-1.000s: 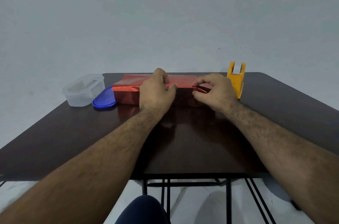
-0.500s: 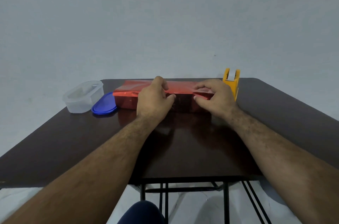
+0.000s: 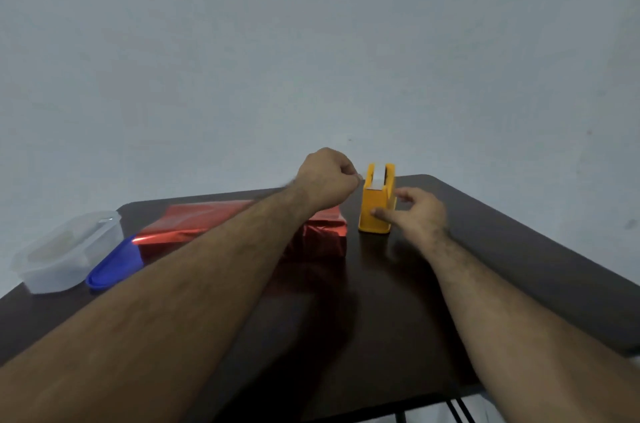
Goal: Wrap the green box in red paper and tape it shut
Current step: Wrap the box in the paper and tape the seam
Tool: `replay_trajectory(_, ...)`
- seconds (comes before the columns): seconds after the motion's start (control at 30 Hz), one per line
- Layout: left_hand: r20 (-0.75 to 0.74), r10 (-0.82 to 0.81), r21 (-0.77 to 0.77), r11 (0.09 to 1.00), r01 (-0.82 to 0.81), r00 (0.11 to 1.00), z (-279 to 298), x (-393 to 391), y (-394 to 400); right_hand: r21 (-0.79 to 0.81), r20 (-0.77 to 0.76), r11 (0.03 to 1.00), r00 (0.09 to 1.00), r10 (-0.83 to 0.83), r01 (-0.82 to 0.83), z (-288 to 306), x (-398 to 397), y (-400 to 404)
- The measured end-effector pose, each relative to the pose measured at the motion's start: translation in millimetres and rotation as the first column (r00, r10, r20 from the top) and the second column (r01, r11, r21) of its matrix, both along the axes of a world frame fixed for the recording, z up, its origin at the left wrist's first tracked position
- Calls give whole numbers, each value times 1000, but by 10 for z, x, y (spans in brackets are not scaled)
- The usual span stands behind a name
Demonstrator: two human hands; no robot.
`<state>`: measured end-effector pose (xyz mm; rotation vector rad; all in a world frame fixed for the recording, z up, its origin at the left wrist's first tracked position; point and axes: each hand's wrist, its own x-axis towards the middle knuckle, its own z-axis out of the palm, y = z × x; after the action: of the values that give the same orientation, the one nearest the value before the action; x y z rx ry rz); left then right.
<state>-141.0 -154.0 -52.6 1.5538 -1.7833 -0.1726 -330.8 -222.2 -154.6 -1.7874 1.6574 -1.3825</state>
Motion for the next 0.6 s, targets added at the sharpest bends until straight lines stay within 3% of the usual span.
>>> replay_trajectory(0.13,-111,77,230,972,-50,991,0,-232,-564,-1,-32,1000,999,15,-15,-18,63,-71)
replay_trajectory(0.33,-253,206,554,832,-33,945,-50,-325,-924,17,12,999,999,-34,34,-33,117,-71)
replay_trajectory(0.6,-351,256,671,739,52,901,37,-324,-951,-5,-44,996,995,-88,88,-16,189,-14)
